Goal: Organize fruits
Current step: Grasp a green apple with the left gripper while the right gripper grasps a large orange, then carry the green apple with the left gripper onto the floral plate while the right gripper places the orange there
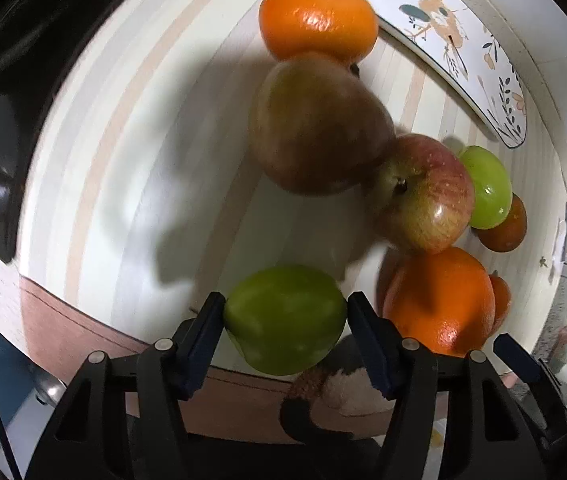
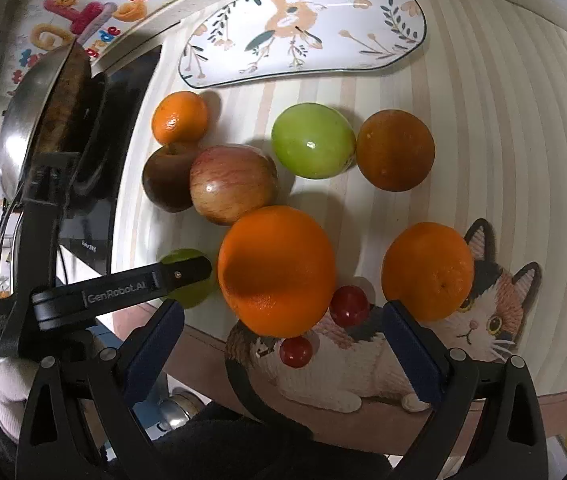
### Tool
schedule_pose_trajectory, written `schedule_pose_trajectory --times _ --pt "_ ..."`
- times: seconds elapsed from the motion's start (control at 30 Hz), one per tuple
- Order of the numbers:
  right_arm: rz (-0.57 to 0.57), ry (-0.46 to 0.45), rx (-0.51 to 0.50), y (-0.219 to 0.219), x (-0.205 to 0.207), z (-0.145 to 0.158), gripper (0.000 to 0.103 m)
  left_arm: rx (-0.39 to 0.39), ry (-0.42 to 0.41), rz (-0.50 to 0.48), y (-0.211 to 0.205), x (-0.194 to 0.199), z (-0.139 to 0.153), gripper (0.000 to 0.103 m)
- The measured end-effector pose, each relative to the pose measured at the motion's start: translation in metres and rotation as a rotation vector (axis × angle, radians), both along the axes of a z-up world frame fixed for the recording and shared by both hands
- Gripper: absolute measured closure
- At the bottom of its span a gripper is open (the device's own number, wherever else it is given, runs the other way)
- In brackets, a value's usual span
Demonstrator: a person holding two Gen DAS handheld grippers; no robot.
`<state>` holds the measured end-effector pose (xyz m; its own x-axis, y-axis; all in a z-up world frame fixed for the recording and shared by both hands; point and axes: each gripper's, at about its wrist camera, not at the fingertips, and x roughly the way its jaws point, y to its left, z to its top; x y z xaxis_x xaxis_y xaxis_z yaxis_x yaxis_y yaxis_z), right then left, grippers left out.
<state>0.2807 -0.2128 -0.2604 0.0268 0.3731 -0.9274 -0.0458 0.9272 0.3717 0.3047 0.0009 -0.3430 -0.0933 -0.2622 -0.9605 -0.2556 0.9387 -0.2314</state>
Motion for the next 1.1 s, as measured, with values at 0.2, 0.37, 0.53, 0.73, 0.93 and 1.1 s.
schedule_pose_trajectory --times 0.2,0.37,0.53,0.73,0.93,1.1 --pt "-0.016 0.02 -0.006 0.012 0.012 -0.016 0.002 0.106 -0.025 -0.041 0.018 -0.006 0.017 0.043" --pt "-0.016 0.079 -0.036 0.025 0.02 -0.04 0.02 0.114 -0.034 -0.05 0.03 -0.006 0.02 0.043" --pt "-0.02 0.066 -0.059 0.027 0.017 -0.041 0.022 0.116 -0.049 -0.078 0.001 -0.004 0.019 0.043" --pt "-0.038 0.074 -0.04 0.022 0.01 -0.029 0.023 0.09 -0.086 -0.104 -0.008 0.004 0.062 0.043" --pt "-0.079 0.016 0.049 0.006 0.012 0.02 0.023 0.027 -0.185 -0.142 -0.015 0.019 0.137 0.043" --pt "-0.152 -0.087 0.108 -0.021 0.045 0.074 0.023 -0.02 -0.294 -0.185 -0.027 0.07 0.185 0.043"
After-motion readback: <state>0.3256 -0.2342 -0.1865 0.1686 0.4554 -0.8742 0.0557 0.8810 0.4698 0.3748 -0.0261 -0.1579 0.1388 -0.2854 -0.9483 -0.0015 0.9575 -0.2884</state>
